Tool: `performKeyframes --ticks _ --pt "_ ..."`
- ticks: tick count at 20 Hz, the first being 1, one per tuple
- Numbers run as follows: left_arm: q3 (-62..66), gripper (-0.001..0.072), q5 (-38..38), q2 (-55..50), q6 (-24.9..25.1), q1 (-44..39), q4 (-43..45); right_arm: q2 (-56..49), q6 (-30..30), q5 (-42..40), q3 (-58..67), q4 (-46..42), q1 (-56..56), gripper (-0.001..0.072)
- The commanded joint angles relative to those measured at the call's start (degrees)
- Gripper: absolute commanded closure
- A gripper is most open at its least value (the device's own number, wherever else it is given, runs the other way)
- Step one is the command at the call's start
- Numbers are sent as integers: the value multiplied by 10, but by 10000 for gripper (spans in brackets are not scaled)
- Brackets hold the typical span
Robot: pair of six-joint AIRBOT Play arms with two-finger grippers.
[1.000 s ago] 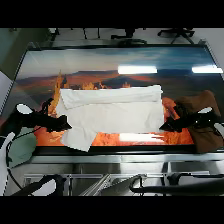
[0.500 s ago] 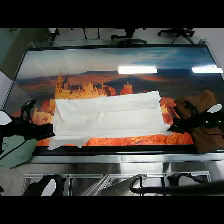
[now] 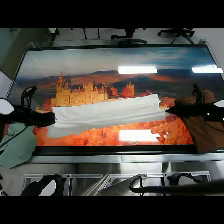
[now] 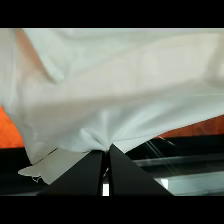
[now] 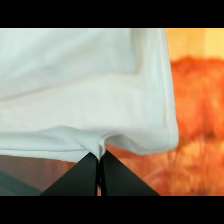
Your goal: Fold the shirts.
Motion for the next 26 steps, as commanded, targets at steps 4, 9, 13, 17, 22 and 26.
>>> performKeyframes --ticks 4,9,13,17,22,26 --pt "150 694 37 -215 8 -9 2 -169 -91 -89 123 98 60 684" --pt "218 646 34 -354 8 -9 2 -247 -100 -106 161 76 73 672" --pt "298 28 -51 -396 3 -6 2 -238 -83 -89 215 -23 63 303" --pt "339 31 -83 -377 -13 7 -4 -249 -56 -71 223 -51 65 160" --pt "339 46 -86 -346 -14 -13 -4 -291 -43 -17 223 -39 88 186" --pt "339 329 -79 -336 -14 -58 -5 -293 -61 41 228 -3 107 685"
